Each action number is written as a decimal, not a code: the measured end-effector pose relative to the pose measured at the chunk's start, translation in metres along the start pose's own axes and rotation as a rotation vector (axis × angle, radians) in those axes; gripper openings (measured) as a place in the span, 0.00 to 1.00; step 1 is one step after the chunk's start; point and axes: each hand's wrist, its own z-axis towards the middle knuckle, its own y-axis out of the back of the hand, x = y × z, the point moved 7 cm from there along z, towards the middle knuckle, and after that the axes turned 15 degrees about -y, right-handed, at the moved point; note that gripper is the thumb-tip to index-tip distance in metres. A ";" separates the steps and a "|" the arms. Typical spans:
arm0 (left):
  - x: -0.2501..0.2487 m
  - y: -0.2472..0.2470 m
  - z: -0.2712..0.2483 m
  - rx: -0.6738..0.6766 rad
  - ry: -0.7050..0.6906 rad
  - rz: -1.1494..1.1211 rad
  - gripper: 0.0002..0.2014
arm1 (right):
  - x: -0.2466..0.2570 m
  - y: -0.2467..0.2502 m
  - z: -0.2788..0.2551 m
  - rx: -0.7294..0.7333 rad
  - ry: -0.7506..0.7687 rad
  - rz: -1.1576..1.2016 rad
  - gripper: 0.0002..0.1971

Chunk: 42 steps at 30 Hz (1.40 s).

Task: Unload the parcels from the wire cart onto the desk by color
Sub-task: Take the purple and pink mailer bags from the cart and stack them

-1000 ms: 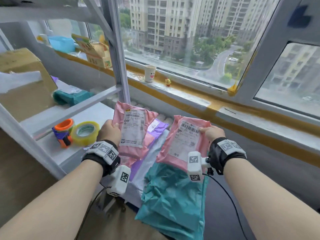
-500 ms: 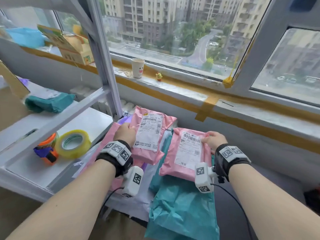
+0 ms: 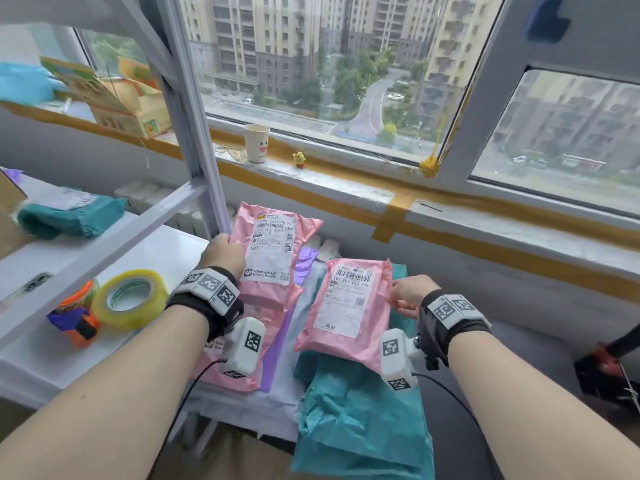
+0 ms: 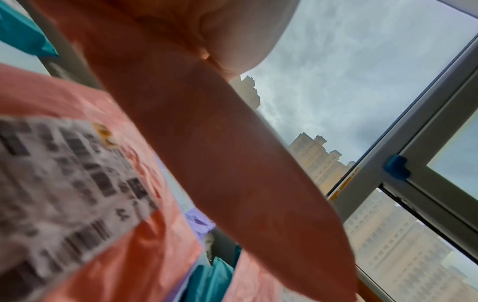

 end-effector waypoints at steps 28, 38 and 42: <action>0.075 0.004 -0.030 0.206 0.107 0.066 0.12 | 0.112 -0.088 -0.040 0.239 0.112 0.526 0.15; 0.128 0.027 -0.030 0.070 0.228 -0.140 0.16 | 0.059 -0.146 -0.022 0.189 -0.018 0.034 0.15; 0.110 0.031 -0.036 0.058 0.196 -0.246 0.18 | 0.055 -0.146 -0.029 0.225 -0.108 0.125 0.07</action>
